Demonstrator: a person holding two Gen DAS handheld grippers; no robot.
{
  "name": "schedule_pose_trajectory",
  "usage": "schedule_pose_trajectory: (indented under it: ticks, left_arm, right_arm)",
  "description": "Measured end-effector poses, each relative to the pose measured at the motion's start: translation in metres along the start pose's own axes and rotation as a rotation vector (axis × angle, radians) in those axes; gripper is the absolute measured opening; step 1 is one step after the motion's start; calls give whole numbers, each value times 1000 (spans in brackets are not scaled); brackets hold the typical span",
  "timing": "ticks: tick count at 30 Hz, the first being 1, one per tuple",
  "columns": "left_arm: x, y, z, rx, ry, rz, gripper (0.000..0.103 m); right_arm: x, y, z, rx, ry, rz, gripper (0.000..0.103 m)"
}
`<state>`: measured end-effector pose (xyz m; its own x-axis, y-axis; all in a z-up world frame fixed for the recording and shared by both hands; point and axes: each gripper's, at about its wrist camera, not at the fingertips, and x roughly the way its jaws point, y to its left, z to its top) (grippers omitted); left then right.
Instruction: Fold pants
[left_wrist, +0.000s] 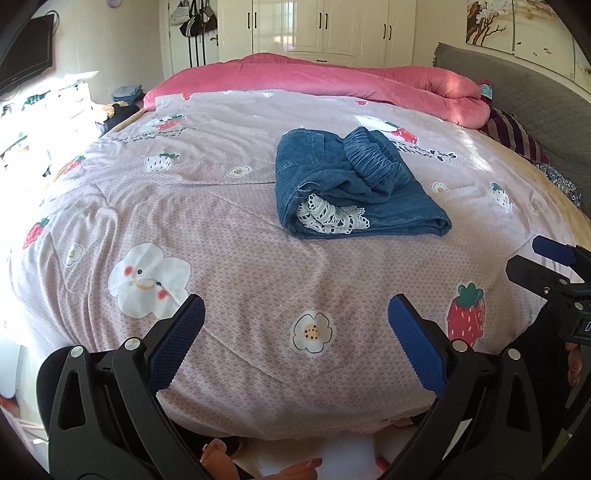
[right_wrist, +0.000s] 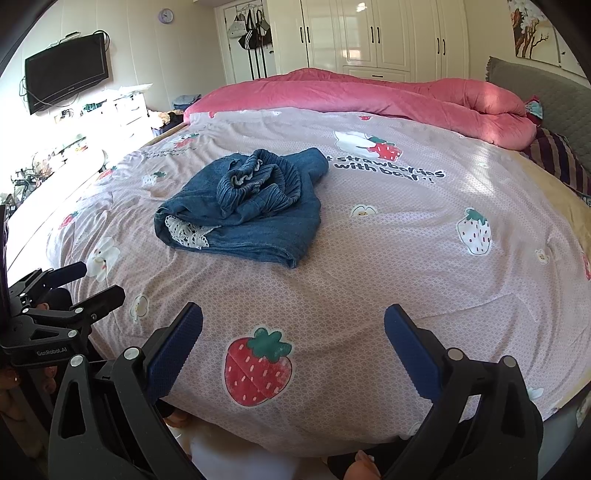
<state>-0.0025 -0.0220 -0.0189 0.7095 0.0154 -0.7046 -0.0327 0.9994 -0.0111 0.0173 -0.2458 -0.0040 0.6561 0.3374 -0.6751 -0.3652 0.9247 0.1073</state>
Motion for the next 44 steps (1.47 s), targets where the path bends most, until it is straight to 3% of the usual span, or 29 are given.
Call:
schedule_pose_trajectory:
  ticks: [18,30,33,36,39,44]
  left_arm:
    - [3,0,-1,10,21,-15,93]
    - [11,23,8,-63,53,-13,93]
    - [22,51,24,-126,33,32,93]
    - [31,89,49,-192,-3,15,93]
    - [69,141,89,-189,32,182,94]
    - [146,218,118,-243,142,328,94]
  right_arm:
    - [2,-4,0,2,2,-8,98]
    - [10,-29,2,38,10,-50,98]
    - [17,-60,9,75,5,-117,98]
    - [28,-100,21,121,4,-201,98]
    - [46,-162,41,190,18,-345,98]
    - [90,-274,74,304,105,-619,98]
